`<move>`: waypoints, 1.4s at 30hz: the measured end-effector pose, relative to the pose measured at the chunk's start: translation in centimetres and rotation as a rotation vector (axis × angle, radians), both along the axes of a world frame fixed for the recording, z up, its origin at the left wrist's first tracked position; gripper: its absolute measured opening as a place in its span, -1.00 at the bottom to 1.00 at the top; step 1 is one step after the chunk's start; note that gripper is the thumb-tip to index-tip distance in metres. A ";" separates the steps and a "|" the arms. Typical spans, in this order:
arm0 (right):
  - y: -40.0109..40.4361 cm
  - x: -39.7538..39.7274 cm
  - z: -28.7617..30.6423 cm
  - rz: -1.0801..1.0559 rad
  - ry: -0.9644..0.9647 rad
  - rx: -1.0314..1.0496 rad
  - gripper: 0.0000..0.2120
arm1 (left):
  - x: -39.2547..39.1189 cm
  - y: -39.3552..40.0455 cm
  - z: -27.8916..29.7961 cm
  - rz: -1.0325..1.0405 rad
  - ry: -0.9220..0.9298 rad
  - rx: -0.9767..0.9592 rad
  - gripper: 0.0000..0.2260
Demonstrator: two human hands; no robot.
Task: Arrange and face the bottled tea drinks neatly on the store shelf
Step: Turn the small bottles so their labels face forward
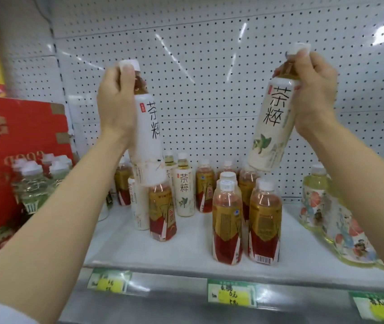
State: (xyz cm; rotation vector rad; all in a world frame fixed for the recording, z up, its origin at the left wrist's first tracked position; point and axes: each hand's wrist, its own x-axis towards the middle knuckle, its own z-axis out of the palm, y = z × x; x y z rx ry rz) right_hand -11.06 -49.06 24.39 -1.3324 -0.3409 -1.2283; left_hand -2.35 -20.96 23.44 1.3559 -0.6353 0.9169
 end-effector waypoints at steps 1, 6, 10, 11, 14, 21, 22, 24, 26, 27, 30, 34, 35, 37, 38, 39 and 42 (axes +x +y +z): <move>0.8 -0.3 -0.1 0.032 -0.001 0.005 -0.75 | 0.1 0.8 -0.9 0.026 0.040 0.009 -0.78; 5.9 -0.2 -2.2 0.255 0.051 0.027 -0.73 | 1.4 4.6 -5.4 0.134 0.199 0.088 -0.75; 10.8 1.0 -5.2 0.303 0.157 -0.023 -0.73 | 3.4 7.2 -8.5 0.157 0.318 0.167 -0.73; 12.0 1.6 -6.3 0.296 0.191 -0.049 -0.73 | 4.0 7.8 -9.4 0.165 0.345 0.194 -0.73; 15.4 3.4 -9.6 0.275 0.288 -0.118 -0.70 | 5.8 9.1 -12.8 0.165 0.449 0.299 -0.74; 21.5 8.4 -15.7 0.064 0.310 -0.169 -0.75 | 8.0 10.2 -15.8 0.006 0.519 0.443 -0.79; 22.1 9.1 -16.6 0.033 0.303 -0.181 -0.79 | 8.3 10.2 -15.9 -0.022 0.514 0.448 -0.78; 23.0 10.3 -18.1 -0.046 0.273 -0.216 -0.78 | 9.0 10.3 -16.1 -0.081 0.496 0.451 -0.77; 23.8 10.8 -19.3 -0.123 0.232 -0.235 -0.70 | 9.5 10.4 -16.2 -0.115 0.487 0.470 -0.79; 24.1 11.0 -19.8 -0.159 0.210 -0.247 -0.67 | 9.8 10.5 -16.4 -0.123 0.489 0.489 -0.81; 24.7 11.7 -20.7 -0.253 0.160 -0.275 -0.67 | 10.1 11.0 -16.1 -0.125 0.478 0.557 -0.81; 24.6 12.8 -20.8 -0.328 0.125 -0.312 -0.73 | 10.8 11.8 -14.9 -0.134 0.461 0.707 -0.71; 24.5 13.1 -20.7 -0.353 0.115 -0.357 -0.73 | 10.7 12.1 -14.4 -0.125 0.448 0.775 -0.68; 24.3 13.7 -20.6 -0.409 0.099 -0.436 -0.72 | 10.6 12.9 -12.9 -0.100 0.429 0.952 -0.66; 24.3 13.9 -20.5 -0.435 0.101 -0.461 -0.70 | 10.6 13.4 -11.8 -0.101 0.432 1.064 -0.67; 24.2 14.1 -20.5 -0.461 0.107 -0.483 -0.66 | 10.5 14.0 -10.3 -0.130 0.447 1.187 -0.71; 24.2 14.4 -20.5 -0.540 0.100 -0.532 -0.62 | 11.2 15.6 -5.5 -0.290 0.576 1.349 -0.71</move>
